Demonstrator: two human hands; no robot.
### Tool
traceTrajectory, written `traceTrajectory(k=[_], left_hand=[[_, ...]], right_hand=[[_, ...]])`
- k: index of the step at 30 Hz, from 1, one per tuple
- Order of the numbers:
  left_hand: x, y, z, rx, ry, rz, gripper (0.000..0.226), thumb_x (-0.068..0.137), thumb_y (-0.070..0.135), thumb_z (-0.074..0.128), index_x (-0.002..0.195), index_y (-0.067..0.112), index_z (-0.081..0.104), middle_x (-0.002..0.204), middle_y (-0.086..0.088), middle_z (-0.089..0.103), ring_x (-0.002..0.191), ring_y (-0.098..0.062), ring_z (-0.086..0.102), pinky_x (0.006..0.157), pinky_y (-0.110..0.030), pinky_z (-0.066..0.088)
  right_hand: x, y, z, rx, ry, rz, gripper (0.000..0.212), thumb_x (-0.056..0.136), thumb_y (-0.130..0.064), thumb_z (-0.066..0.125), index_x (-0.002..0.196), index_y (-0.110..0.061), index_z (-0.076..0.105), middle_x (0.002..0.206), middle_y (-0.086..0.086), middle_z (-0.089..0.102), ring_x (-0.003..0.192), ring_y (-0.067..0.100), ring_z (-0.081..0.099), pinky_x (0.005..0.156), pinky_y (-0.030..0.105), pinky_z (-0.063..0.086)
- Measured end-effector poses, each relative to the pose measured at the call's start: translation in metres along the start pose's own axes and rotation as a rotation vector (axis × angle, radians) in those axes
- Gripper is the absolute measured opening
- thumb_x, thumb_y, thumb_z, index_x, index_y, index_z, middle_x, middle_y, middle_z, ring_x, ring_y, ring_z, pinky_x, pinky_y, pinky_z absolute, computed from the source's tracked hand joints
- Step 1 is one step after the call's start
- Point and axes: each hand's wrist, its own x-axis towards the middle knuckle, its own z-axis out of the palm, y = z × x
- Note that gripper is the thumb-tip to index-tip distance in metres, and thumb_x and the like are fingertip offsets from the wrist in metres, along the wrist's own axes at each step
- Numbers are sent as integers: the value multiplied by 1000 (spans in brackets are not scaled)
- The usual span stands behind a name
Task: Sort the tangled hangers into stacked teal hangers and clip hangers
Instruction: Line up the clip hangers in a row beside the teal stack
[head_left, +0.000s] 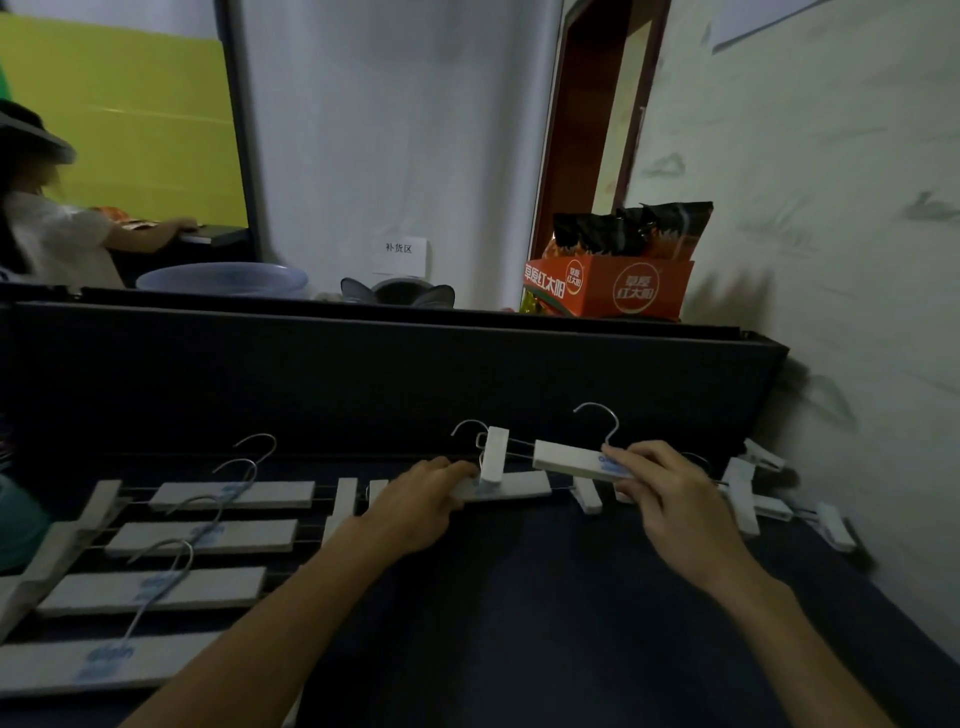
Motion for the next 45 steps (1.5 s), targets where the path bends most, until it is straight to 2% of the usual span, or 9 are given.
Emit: traceTrajectory(k=[7, 14, 21, 26, 30, 33, 35, 38, 45], left_hand=[[4, 6, -2, 83, -11, -23, 51, 93, 32, 53, 140, 26, 34, 136, -1, 46, 121, -18, 46, 101, -36, 41], [7, 6, 2, 27, 7, -72, 47, 91, 29, 56, 136, 29, 40, 132, -1, 52, 116, -18, 52, 96, -35, 46], [8, 6, 5, 81, 29, -93, 42, 94, 30, 51, 135, 33, 42, 127, 1, 56, 111, -17, 55, 90, -35, 47], [10, 6, 6, 123, 35, -110, 41, 93, 28, 52, 133, 35, 43, 126, 2, 57, 110, -18, 56, 92, -35, 46], [8, 12, 5, 202, 38, -131, 40, 94, 33, 49, 133, 33, 41, 129, 2, 55, 118, -17, 50, 106, -37, 30], [2, 17, 8, 292, 79, -131, 43, 95, 35, 45, 137, 33, 38, 141, 5, 43, 134, -18, 32, 114, -42, 12], [-7, 18, 9, 289, 121, -159, 47, 95, 39, 44, 140, 35, 33, 147, 6, 35, 139, -19, 25, 115, -44, 9], [-25, 9, 6, 232, 219, -225, 50, 94, 40, 45, 142, 35, 30, 146, 7, 38, 136, -16, 30, 115, -41, 14], [-85, -19, -11, 125, 479, -398, 42, 93, 32, 49, 135, 29, 44, 132, 3, 54, 119, -18, 49, 101, -38, 40]], right_hand=[[10, 9, 4, 19, 5, -22, 42, 88, -5, 59, 127, -19, 57, 110, -4, 54, 92, 5, 48, 78, 21, 40], [10, 15, 5, 30, -11, -28, 41, 89, -8, 58, 128, -20, 57, 111, -5, 53, 93, 4, 47, 80, 17, 35], [1, 20, 3, 39, -18, -34, 43, 88, -9, 57, 129, -22, 56, 112, -7, 52, 97, 4, 47, 85, 28, 45], [-6, 25, -4, 28, -29, -56, 42, 88, -11, 58, 128, -23, 56, 111, -8, 53, 97, 7, 49, 84, 28, 46], [-11, 25, -10, 5, -28, -92, 41, 86, -11, 61, 126, -21, 58, 110, -4, 56, 96, 12, 54, 83, 32, 49], [-15, 23, -13, -3, -28, -107, 42, 84, -8, 64, 125, -20, 60, 108, -3, 57, 95, 14, 55, 82, 34, 50], [-19, 19, -13, -2, -27, -119, 43, 84, -7, 65, 124, -20, 60, 108, -3, 57, 95, 13, 54, 84, 33, 49], [-26, 6, -11, 26, -40, -140, 42, 86, -9, 63, 125, -24, 59, 108, -6, 56, 96, 11, 52, 85, 30, 47], [-35, -44, 18, 79, -159, -163, 42, 93, -17, 53, 133, -31, 51, 116, -8, 51, 105, 9, 48, 95, 24, 40]])
